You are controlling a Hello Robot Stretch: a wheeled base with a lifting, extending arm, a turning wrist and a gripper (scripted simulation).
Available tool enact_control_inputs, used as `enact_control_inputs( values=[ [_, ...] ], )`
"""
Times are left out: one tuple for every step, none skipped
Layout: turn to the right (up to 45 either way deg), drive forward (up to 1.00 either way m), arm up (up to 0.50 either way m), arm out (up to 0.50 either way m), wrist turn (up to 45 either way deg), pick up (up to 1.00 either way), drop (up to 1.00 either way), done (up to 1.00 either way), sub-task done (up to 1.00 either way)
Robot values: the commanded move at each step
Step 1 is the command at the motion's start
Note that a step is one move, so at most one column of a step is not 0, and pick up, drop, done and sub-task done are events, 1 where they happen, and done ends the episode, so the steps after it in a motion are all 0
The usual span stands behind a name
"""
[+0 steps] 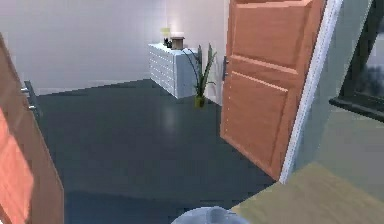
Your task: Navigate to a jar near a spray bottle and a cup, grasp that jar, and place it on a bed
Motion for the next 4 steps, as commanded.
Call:
enact_control_inputs(
  values=[
    [0.0,0.6,0.0,0.0,0.0,0.0,0.0,0.0,0.0],
    [-21.0,0.0,0.0,0.0,0.0,0.0,0.0,0.0,0.0],
    [0.0,0.2,0.0,0.0,0.0,0.0,0.0,0.0,0.0],
    [-9.0,0.0,0.0,0.0,0.0,0.0,0.0,0.0,0.0]
  ],
)
